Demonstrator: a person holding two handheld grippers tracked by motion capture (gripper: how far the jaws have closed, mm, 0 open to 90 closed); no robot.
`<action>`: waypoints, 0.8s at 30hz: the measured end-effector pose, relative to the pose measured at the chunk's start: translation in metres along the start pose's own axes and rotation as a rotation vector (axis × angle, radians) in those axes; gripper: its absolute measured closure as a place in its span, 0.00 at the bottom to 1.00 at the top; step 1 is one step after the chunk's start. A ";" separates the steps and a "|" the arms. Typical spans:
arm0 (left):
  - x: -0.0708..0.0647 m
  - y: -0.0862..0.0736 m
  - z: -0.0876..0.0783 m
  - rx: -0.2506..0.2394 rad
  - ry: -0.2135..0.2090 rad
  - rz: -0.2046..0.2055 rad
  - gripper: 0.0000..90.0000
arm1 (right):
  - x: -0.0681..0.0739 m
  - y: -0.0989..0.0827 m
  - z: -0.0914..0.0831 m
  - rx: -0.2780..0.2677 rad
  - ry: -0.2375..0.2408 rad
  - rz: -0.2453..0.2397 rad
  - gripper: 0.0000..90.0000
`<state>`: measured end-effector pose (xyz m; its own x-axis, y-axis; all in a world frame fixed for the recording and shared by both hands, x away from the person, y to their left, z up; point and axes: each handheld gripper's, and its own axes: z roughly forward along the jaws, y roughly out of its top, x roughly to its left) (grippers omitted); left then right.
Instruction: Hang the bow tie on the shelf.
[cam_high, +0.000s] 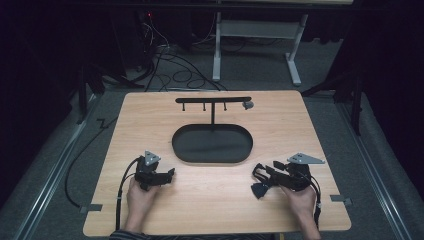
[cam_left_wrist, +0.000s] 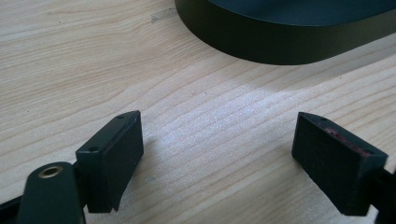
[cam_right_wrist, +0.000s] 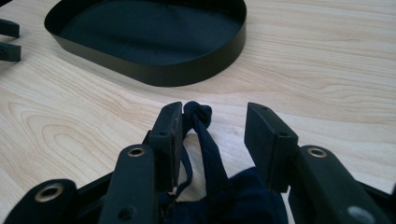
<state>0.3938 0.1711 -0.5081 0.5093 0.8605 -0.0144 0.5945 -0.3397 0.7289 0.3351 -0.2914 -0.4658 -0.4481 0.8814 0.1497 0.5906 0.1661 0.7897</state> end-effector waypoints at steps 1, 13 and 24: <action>0.000 0.000 0.000 0.000 0.000 0.000 0.19 | 0.001 0.001 0.001 0.003 0.002 0.000 0.65; 0.000 0.000 0.000 0.000 0.000 0.000 0.19 | 0.006 0.008 0.022 0.050 0.019 -0.031 0.65; 0.000 0.000 0.000 0.000 0.000 0.000 0.19 | 0.003 0.006 0.034 0.092 0.023 -0.030 0.78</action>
<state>0.3938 0.1711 -0.5081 0.5097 0.8602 -0.0143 0.5944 -0.3401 0.7287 0.3601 -0.2722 -0.4810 -0.4812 0.8652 0.1408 0.6355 0.2337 0.7359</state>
